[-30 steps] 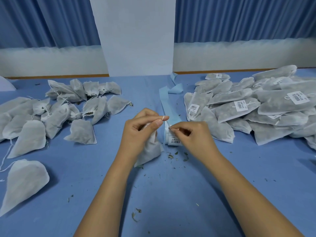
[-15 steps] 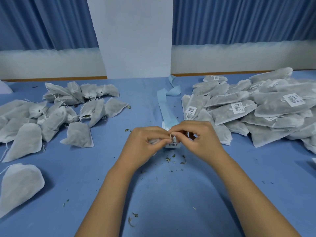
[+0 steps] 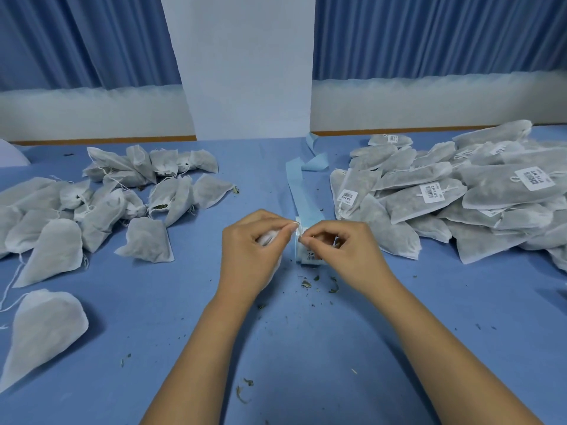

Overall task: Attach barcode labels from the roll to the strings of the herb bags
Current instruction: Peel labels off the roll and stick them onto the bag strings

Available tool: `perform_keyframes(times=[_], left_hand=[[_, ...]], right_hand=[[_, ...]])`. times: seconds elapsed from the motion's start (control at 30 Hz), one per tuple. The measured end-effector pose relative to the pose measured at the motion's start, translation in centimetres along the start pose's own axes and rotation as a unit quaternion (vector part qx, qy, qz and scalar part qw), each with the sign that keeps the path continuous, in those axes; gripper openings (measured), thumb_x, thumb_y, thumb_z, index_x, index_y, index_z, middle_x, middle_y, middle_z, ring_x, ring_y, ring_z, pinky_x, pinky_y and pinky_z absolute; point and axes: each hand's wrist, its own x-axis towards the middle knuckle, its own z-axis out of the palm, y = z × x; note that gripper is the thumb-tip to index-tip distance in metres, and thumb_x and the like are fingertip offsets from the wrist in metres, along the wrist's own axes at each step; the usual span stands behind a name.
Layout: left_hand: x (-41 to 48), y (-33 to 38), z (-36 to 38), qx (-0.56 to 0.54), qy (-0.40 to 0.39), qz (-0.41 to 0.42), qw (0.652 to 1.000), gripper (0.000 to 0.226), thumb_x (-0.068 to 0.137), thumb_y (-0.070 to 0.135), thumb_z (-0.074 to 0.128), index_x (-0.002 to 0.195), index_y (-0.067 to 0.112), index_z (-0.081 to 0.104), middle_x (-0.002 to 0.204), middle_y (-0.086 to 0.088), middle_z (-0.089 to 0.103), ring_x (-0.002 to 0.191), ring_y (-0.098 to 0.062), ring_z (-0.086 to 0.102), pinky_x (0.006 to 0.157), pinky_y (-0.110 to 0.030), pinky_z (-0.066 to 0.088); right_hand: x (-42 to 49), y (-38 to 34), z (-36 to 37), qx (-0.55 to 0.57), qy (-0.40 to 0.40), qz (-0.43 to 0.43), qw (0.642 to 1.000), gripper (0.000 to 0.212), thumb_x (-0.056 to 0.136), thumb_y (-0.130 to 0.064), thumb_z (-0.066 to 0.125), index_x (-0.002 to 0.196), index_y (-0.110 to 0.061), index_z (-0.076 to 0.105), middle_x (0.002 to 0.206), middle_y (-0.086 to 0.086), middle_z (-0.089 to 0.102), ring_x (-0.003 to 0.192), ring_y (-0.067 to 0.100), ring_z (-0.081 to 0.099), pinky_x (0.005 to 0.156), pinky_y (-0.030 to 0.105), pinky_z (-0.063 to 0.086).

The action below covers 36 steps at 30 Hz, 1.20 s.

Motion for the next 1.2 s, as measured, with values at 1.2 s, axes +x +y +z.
perform_keyframes(times=[1.2], left_hand=[[0.1, 1.2, 0.3, -0.161, -0.045, -0.156, 0.974, 0.015, 0.085, 0.003, 0.070, 0.073, 0.010, 0.076, 0.067, 0.011, 0.066, 0.067, 0.002, 0.062, 0.063, -0.008, 0.043]], right_hand=[[-0.3, -0.8, 0.5, 0.021, 0.079, -0.087, 0.993, 0.009, 0.077, -0.011, 0.077, 0.074, -0.008, 0.068, 0.071, -0.001, 0.062, 0.062, 0.011, 0.051, 0.059, 0.020, 0.040]])
